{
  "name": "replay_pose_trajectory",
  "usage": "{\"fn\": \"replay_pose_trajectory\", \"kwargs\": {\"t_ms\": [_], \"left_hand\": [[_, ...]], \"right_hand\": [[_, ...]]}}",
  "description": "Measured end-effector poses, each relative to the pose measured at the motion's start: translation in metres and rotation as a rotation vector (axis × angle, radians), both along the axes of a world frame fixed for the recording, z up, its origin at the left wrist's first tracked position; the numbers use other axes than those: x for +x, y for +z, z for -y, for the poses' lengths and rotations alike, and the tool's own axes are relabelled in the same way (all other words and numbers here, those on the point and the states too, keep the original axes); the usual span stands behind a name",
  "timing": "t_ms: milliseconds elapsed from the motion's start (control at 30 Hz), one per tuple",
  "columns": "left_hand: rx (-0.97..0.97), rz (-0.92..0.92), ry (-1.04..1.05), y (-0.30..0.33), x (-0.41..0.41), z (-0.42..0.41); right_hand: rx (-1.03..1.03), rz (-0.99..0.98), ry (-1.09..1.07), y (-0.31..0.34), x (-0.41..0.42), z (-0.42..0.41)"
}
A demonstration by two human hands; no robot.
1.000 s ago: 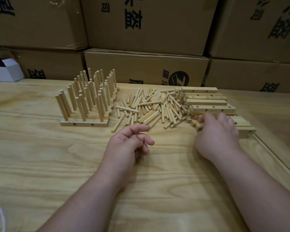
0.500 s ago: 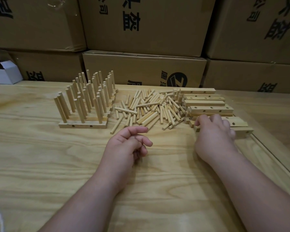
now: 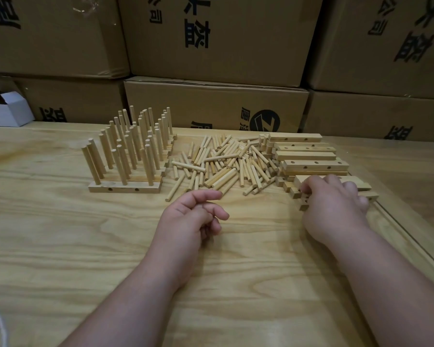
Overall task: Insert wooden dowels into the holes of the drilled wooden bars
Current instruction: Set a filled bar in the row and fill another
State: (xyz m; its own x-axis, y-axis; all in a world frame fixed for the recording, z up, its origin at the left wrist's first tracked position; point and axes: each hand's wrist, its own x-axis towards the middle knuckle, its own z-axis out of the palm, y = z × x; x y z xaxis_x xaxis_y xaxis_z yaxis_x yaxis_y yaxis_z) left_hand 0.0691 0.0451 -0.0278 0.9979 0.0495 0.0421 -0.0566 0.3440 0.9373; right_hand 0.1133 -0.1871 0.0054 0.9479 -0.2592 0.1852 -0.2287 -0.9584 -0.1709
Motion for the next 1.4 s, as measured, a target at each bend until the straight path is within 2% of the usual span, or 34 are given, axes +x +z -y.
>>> {"fn": "replay_pose_trajectory", "kwargs": {"t_ms": [200, 300, 367, 500, 633, 800, 967, 1033, 1100, 1267, 1333, 1400], "left_hand": [[-0.003, -0.006, 0.001, 0.0, 0.0, 0.001], [-0.013, -0.009, 0.001, 0.0, 0.0, 0.0], [-0.002, -0.01, 0.004, 0.0, 0.0, 0.0], [0.059, 0.018, 0.009, 0.0, 0.0, 0.002], [0.155, 0.057, 0.02, 0.0, -0.001, 0.004], [0.186, 0.045, -0.046, 0.001, -0.004, 0.005], [0.288, 0.074, -0.064, 0.001, -0.005, 0.005], [0.329, 0.093, -0.032, 0.002, -0.005, 0.007], [0.346, 0.114, 0.063, 0.003, -0.005, 0.009], [0.442, 0.216, 0.558, 0.006, -0.006, -0.001], [0.43, 0.166, 0.655, 0.006, -0.003, -0.011], [0.462, 0.055, 0.642, 0.004, 0.002, -0.017]], "right_hand": [[0.036, 0.161, 0.04, 0.003, 0.0, -0.002], [0.038, 0.316, 0.135, 0.005, -0.004, -0.009], [0.119, 0.386, 0.229, 0.008, -0.007, -0.015], [0.418, 0.44, 0.41, 0.017, -0.013, -0.028], [0.854, 0.446, 0.501, 0.024, -0.02, -0.04], [1.346, 0.4, 0.511, 0.016, -0.022, -0.056], [1.584, 0.337, 0.434, 0.001, -0.02, -0.065], [1.625, 0.321, 0.376, -0.004, -0.017, -0.065], [1.581, 0.342, 0.294, -0.011, -0.014, -0.065], [1.259, 0.294, 0.286, -0.032, -0.008, -0.066], [1.169, 0.256, 0.309, -0.036, -0.005, -0.068], [1.062, 0.232, 0.344, -0.038, -0.004, -0.069]]}}
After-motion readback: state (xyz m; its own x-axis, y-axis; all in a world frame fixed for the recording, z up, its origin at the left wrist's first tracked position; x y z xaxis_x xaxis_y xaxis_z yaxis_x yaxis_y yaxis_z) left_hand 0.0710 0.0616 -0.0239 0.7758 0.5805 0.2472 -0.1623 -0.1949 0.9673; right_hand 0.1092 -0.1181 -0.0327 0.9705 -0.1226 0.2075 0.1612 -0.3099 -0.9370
